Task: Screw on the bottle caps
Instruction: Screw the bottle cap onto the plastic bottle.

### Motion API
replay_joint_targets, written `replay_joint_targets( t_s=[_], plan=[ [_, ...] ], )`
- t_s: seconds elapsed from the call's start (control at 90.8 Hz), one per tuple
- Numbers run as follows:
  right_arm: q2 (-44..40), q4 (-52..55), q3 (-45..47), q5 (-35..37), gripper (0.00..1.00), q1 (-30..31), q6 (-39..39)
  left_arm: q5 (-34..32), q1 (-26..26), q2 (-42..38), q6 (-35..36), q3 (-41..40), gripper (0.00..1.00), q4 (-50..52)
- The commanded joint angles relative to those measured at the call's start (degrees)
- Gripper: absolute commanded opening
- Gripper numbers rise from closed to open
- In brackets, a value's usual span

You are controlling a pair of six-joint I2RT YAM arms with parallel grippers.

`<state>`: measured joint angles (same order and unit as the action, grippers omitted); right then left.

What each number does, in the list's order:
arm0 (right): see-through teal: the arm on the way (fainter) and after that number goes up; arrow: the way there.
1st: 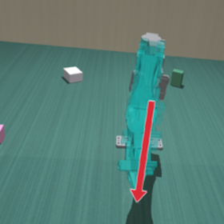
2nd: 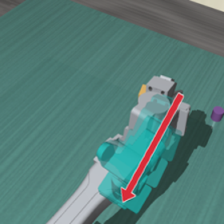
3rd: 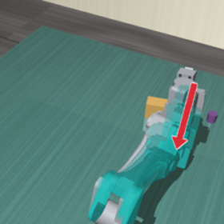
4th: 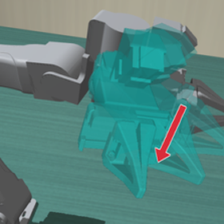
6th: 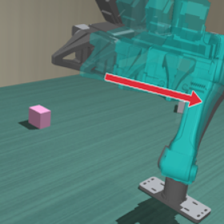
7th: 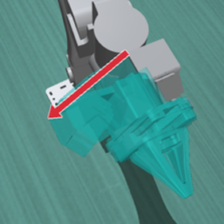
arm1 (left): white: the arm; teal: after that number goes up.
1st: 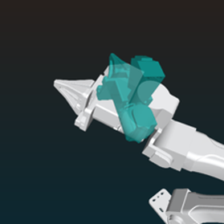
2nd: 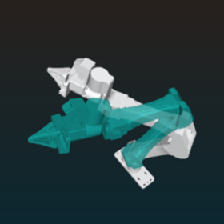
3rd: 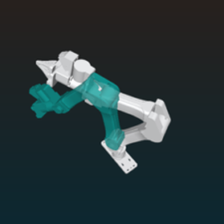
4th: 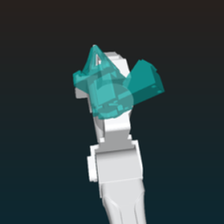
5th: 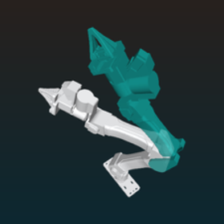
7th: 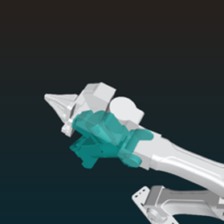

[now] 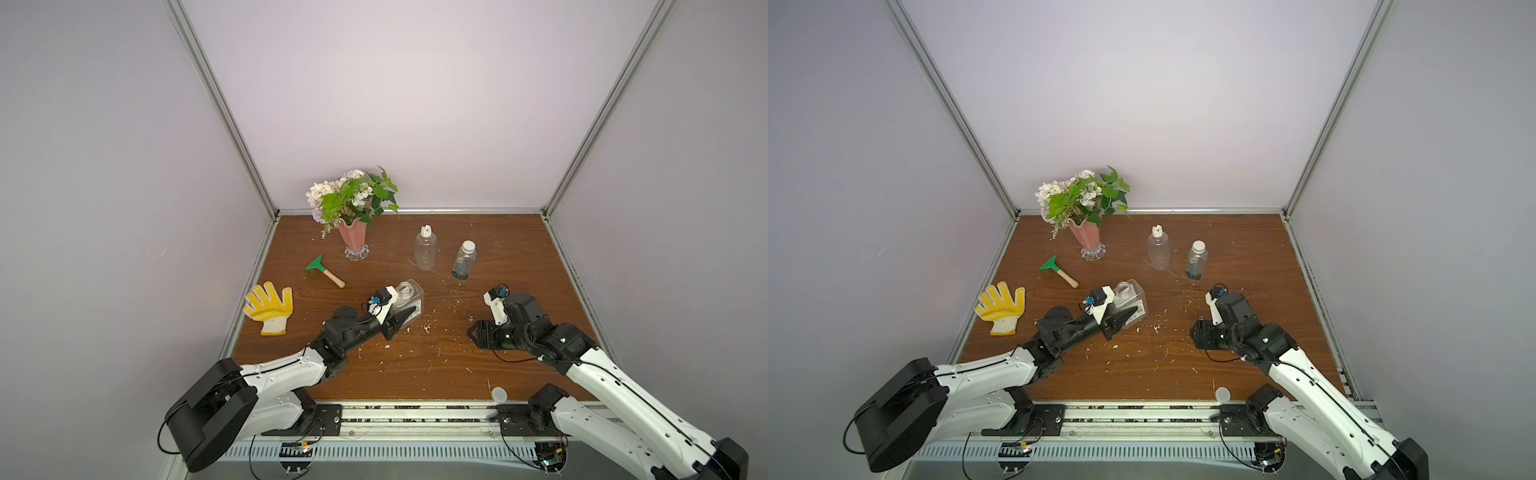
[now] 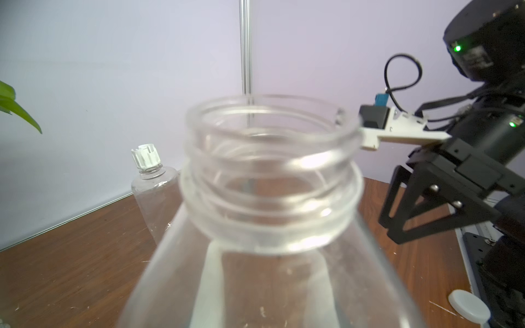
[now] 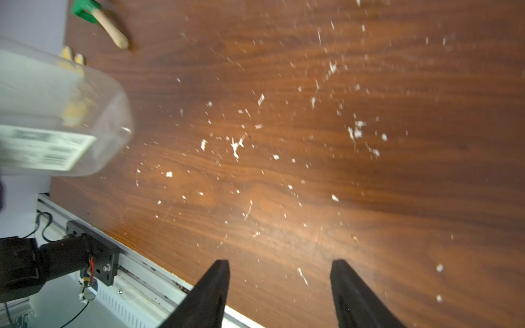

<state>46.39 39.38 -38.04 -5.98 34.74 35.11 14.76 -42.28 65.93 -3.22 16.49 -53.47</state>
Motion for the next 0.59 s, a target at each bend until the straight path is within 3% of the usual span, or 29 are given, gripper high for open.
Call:
replay_joint_targets(
  t_s=[0.0, 0.462, 0.517, 0.55, 0.583],
  plan=[
    [-1.9, 8.6, 2.7, 6.2, 0.63, 3.1, 10.1, -1.5, 0.6, -1.5, 1.0, -0.5, 0.42, 0.1],
    [2.4, 8.3, 10.4, 8.9, 0.64, 14.8, 26.6, -0.7, 0.6, -0.8, 3.5, 0.6, 0.41, 0.2],
    [3.0, 9.3, 9.5, 10.3, 0.74, 15.9, 28.3, -0.4, 0.6, -0.3, 3.7, 0.6, 0.41, -0.4],
    [3.4, 10.1, 8.9, 11.3, 0.95, 16.6, 29.2, -0.1, 0.6, 0.0, 3.9, 0.7, 0.41, -0.8],
    [3.8, 10.8, 8.2, 12.0, 0.99, 17.0, 29.9, 0.0, 0.6, 0.3, 3.9, 0.7, 0.41, -1.1]
  ],
)
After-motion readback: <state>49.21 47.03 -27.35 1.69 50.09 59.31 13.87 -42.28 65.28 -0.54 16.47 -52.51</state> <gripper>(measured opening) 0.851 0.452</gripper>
